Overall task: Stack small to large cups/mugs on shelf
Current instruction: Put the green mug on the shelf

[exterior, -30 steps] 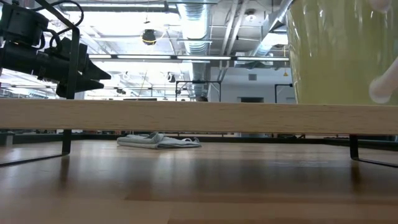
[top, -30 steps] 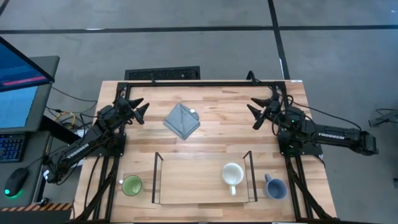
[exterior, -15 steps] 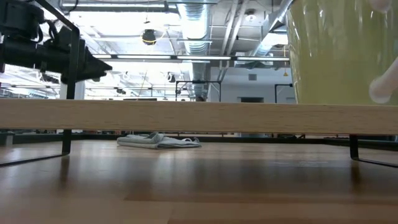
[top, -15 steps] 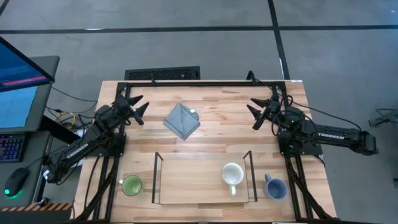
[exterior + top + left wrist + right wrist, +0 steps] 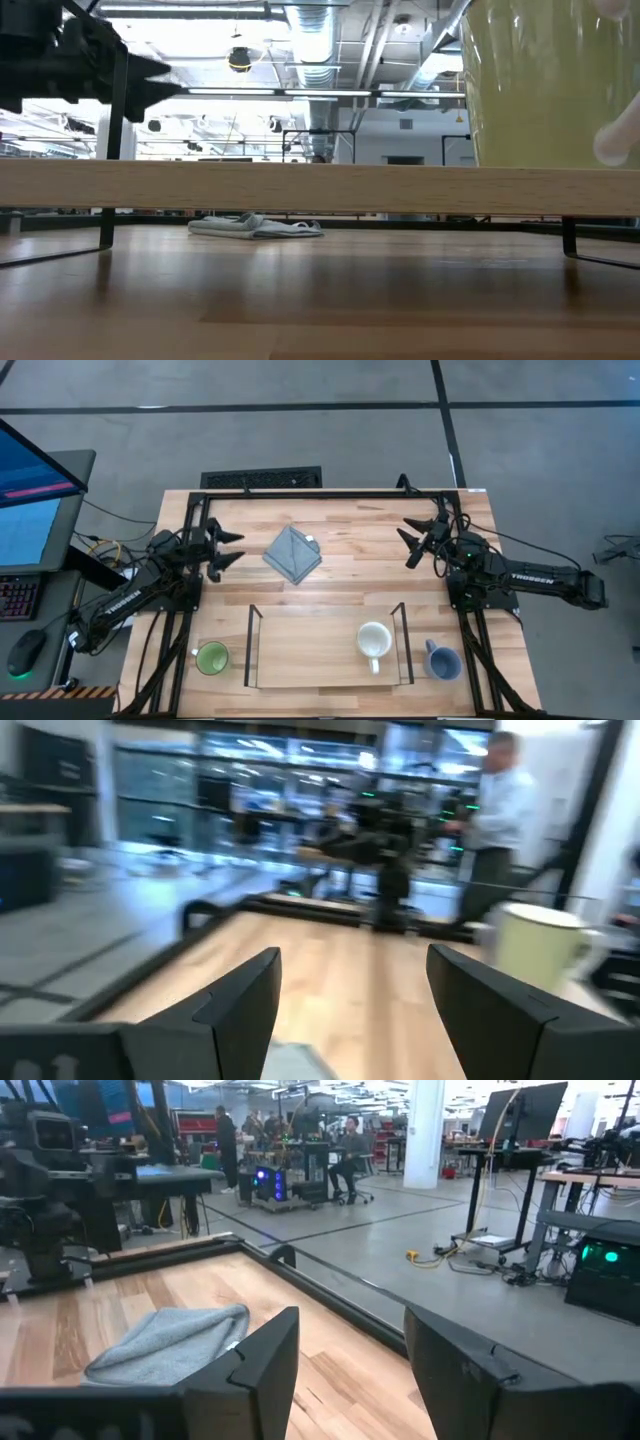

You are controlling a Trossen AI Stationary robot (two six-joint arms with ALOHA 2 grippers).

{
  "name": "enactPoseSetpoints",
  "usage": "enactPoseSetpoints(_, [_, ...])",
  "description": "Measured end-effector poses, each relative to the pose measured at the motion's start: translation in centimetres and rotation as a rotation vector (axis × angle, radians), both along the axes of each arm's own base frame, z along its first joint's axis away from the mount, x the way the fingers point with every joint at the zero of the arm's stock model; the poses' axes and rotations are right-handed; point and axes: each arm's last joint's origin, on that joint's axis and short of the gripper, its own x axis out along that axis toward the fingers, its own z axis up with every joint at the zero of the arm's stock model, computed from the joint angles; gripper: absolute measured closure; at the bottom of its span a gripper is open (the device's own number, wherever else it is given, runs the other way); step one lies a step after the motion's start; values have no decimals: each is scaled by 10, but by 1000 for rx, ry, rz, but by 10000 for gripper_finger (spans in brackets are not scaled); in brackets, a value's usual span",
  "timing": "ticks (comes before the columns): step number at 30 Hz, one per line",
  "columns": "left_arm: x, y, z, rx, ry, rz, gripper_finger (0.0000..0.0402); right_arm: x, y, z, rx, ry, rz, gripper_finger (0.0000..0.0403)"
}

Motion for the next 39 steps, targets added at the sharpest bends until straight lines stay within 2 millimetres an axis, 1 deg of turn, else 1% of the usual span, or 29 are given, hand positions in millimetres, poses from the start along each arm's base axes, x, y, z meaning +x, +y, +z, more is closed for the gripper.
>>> enactPoseSetpoints(4, [0,-9,13,-2,50,-103,159,0,0,0,0,-1,0,198])
enactPoseSetpoints(9, [-4,-22,31,24,146,-147,159,0,0,0,0,-1,-1,198])
enactPoseSetpoints(15, [-12,-37,54,-12,167,-246,159,0,0,0,1,-2,-2,198])
enactPoseSetpoints(18, [-15,-42,58,-60,204,-269,159,0,0,0,2,-2,-10,198])
enactPoseSetpoints(21, [-9,-45,55,-129,262,-297,159,-1,-1,0,1,-3,-48,198])
enactPoseSetpoints(25, [11,-49,48,-167,384,-353,159,-2,-2,1,1,-11,-98,198])
enactPoseSetpoints(27, [19,-52,49,-178,467,-369,159,-2,-3,1,12,-21,-102,198])
enactPoseSetpoints(30, [27,-59,59,-229,581,-375,159,-2,-4,1,52,-50,-112,198])
enactPoseSetpoints(34, [33,-69,72,-283,784,-339,159,-2,-5,0,78,-57,-122,198])
enactPoseSetpoints(37, [33,-75,79,-269,946,-270,159,-1,-6,-2,85,-44,-128,198])
enactPoseSetpoints(39, [34,-80,84,-229,1019,-254,159,0,-7,-3,103,-45,-133,198])
